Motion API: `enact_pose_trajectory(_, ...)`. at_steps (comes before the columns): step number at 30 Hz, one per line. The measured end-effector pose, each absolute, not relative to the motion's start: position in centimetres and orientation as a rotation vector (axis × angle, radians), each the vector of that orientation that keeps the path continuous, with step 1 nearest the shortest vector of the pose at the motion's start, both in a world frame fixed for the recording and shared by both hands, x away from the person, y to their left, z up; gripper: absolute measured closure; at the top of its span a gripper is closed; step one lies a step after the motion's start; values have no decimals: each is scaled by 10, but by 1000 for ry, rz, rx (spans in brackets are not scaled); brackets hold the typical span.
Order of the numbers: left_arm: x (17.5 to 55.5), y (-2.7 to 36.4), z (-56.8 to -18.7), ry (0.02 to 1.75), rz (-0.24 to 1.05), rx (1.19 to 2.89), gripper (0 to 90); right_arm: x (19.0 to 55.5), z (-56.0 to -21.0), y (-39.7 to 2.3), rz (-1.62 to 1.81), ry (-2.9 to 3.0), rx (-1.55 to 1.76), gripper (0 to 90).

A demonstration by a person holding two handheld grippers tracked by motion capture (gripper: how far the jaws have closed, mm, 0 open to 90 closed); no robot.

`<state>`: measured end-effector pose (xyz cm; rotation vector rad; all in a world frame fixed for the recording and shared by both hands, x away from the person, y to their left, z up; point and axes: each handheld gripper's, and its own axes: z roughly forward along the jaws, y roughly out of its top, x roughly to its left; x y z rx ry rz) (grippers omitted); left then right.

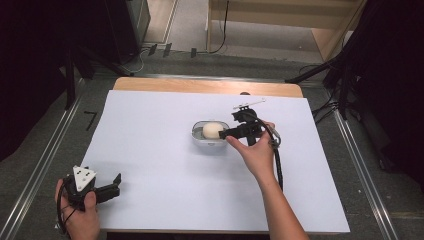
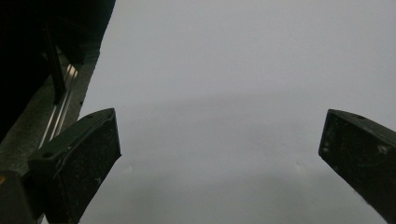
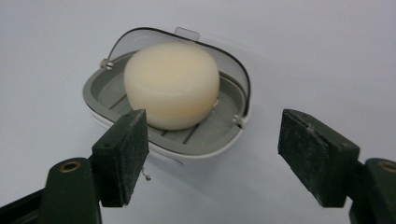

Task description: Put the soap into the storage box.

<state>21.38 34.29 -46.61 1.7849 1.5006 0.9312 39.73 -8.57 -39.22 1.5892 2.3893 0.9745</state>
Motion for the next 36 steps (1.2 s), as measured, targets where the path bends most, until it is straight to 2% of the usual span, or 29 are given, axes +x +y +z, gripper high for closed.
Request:
enact_pose_trajectory(15,214,343,-466,1499,935,1789,0,389,-411,-139,974,2307,1694,246)
enact_pose_trajectory(36,213,343,-466,1493,941,1786,0,373,-429,-182,976,2268,1712,179)
